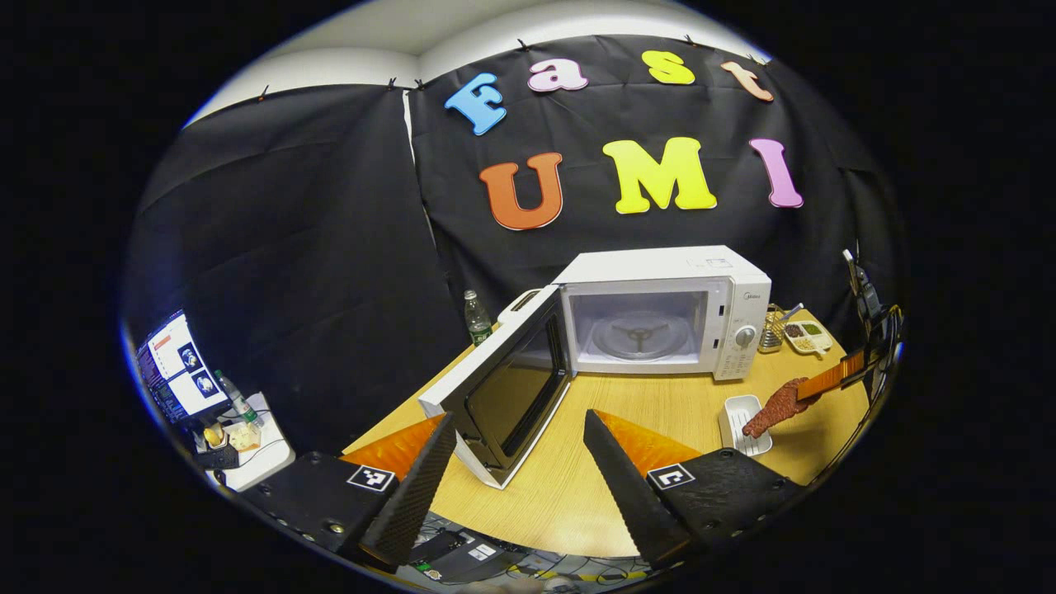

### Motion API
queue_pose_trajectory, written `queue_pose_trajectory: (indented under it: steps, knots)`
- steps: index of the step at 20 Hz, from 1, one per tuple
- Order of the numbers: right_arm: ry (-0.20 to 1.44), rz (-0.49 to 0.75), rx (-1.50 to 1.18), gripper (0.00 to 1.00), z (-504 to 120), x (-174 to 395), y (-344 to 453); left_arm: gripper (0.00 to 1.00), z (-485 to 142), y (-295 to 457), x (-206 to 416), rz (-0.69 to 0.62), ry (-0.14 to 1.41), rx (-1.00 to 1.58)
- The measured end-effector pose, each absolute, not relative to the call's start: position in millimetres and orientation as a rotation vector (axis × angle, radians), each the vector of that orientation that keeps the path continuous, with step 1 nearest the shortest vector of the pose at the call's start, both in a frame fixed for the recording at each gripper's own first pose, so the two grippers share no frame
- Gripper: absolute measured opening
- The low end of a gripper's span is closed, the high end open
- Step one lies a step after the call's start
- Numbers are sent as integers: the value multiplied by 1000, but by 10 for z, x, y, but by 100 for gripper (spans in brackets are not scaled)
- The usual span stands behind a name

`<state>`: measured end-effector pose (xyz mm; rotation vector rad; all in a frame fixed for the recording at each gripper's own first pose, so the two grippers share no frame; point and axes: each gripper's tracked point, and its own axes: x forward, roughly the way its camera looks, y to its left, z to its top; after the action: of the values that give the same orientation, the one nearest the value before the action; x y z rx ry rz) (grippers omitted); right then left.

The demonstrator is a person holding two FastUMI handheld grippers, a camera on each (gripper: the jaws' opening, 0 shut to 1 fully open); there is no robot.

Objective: Open the microwave oven with the left hand, put the food in, and close the microwave oven.

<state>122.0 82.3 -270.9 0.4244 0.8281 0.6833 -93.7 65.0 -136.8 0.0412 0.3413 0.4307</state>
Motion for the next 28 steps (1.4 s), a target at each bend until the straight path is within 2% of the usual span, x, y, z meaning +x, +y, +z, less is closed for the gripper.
queue_pose_trajectory:
  steps: [4, 6, 9, 11, 13, 18, 22, 24, 28]
  knots:
    - [717, 654, 417, 14, -2292, 1331, 1203, 95, -1327, 870, -780, 354, 294, 28]
    - [675, 604, 470, 14, -2147, 1420, 1444, 95, -1351, 1005, -725, 304, 287, 28]
    - [512, 473, 522, 14, -1972, 1733, 1762, 95, -1398, 1248, -677, 234, 283, 46]
    - [414, 433, 623, 14, -1902, 1957, 2104, 95, -1488, 1377, -653, 193, 297, 45]
    - [358, 406, 746, 14, -1960, 2222, 2427, 95, -1567, 1493, -639, 154, 307, 44]
    - [208, 201, 882, 14, -2206, 2845, 2847, 95, -1565, 1689, -583, 106, 262, 59]
    - [155, 82, 1004, 14, -2374, 3290, 3130, 95, -1571, 1842, -532, 87, 252, 119]
    - [160, -12, 983, 14, -2551, 3513, 3153, 95, -1646, 1899, -512, 82, 273, 103]
    - [186, -29, 1011, 14, -2725, 3749, 3429, 95, -1623, 1983, -469, 82, 273, 92]
